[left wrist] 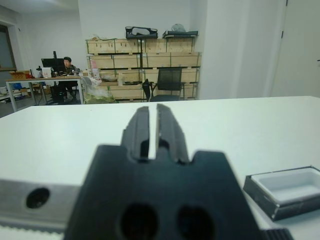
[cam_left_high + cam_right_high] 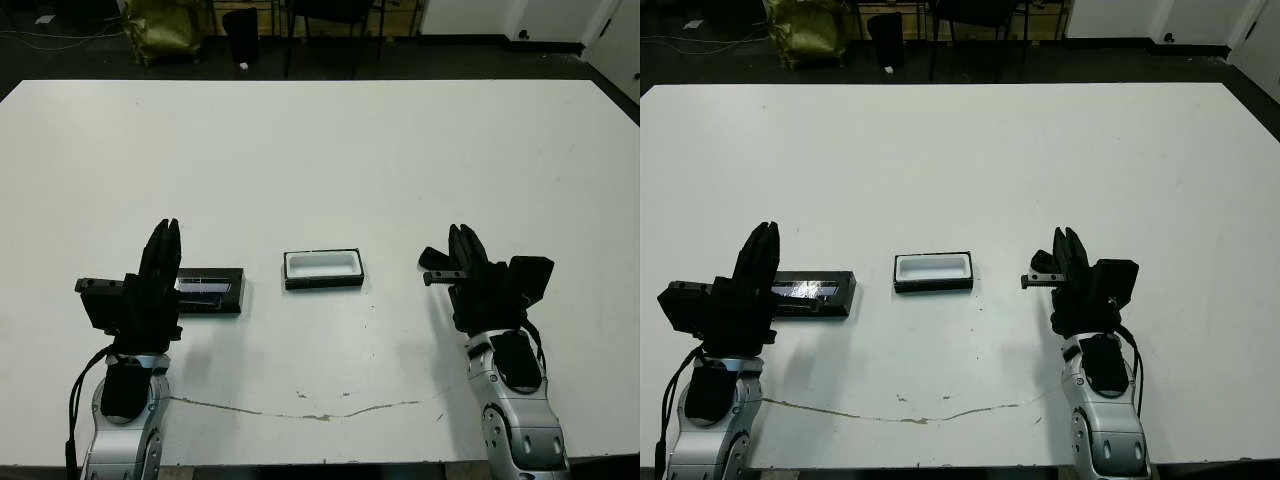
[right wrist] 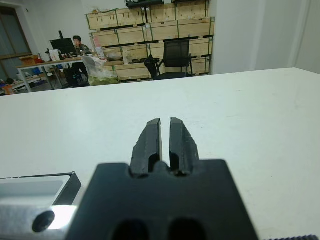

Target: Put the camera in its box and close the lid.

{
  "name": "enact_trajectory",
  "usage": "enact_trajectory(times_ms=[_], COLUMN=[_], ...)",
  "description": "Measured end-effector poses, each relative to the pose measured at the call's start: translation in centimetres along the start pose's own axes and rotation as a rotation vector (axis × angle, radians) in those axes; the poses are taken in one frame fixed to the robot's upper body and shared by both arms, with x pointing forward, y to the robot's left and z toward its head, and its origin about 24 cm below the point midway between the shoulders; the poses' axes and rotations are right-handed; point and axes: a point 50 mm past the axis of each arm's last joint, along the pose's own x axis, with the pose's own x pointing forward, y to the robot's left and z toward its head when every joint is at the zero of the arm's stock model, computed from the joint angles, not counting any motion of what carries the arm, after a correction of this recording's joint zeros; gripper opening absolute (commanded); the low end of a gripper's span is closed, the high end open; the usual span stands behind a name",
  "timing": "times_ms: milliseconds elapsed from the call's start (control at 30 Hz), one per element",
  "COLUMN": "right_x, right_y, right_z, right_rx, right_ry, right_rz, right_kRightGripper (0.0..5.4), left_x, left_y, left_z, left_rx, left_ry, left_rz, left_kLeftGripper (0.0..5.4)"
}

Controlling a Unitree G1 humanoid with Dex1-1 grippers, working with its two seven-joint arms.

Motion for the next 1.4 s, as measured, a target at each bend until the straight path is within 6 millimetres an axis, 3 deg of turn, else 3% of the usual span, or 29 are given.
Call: enact_trajectory(times_ms=[567, 1033, 1400], right_x=[-0.4, 2.0, 4.3], right_y=[-0.7, -6.1, -8.8], right_z=[-0.1, 4.0, 5.5], right_rx=[-0.053, -0.165, -0.268], right_ry=[0.023, -0.111, -0.039], right_rz=[0.064, 0.241, 0.399], right_kRightGripper=[0.00, 0.00, 0.00], left_x=[-0.1, -0.3, -0.3], left_y=[-0.2, -0.1, 0.0], left_z=[0.0, -0.3, -0.3], left_rx=[-0.004, -0.017, -0.013], left_ry=[-0.018, -0.010, -0.011], left_rz=[-0.009, -0.003, 0.000], left_kLeftGripper=[0.02, 0.02, 0.02])
